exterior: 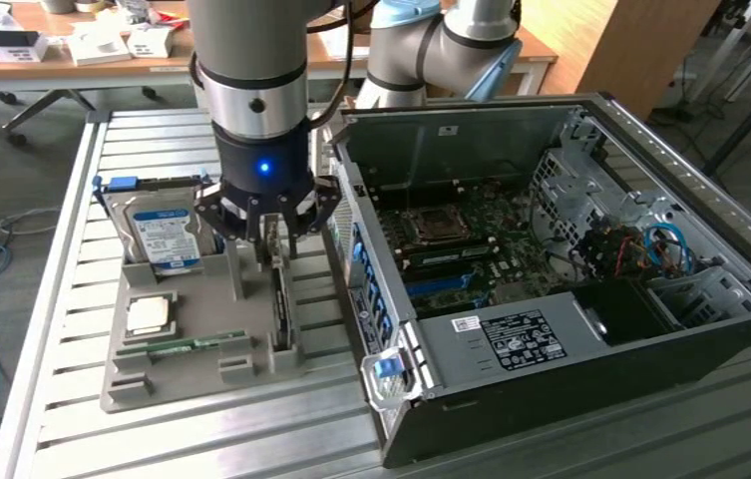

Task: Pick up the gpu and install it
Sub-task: 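Pick up the gpu and move the gpu toward the slot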

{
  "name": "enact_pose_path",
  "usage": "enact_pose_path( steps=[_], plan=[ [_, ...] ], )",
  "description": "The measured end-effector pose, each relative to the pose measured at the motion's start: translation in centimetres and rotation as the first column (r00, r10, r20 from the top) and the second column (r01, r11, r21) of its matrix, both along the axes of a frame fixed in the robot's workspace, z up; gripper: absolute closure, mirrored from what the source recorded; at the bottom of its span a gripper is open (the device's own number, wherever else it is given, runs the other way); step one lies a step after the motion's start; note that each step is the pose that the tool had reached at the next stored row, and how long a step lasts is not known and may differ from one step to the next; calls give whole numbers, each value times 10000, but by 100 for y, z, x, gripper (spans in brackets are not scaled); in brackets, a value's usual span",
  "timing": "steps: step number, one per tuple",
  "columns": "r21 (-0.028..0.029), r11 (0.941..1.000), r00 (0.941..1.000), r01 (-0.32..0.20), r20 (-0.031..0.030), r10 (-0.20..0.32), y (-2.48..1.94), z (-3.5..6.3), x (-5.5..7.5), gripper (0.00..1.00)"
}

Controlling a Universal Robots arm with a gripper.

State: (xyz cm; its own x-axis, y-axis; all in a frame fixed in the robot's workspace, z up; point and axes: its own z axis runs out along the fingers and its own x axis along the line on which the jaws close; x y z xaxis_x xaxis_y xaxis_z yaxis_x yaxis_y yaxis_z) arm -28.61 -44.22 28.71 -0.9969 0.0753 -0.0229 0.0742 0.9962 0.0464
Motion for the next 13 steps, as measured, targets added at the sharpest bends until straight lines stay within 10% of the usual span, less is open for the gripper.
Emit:
enact_pose_path(
  steps=[13],
  plan=[
    [3,10000,10000,1,3,-1,-60,-66,0,58]
  ],
)
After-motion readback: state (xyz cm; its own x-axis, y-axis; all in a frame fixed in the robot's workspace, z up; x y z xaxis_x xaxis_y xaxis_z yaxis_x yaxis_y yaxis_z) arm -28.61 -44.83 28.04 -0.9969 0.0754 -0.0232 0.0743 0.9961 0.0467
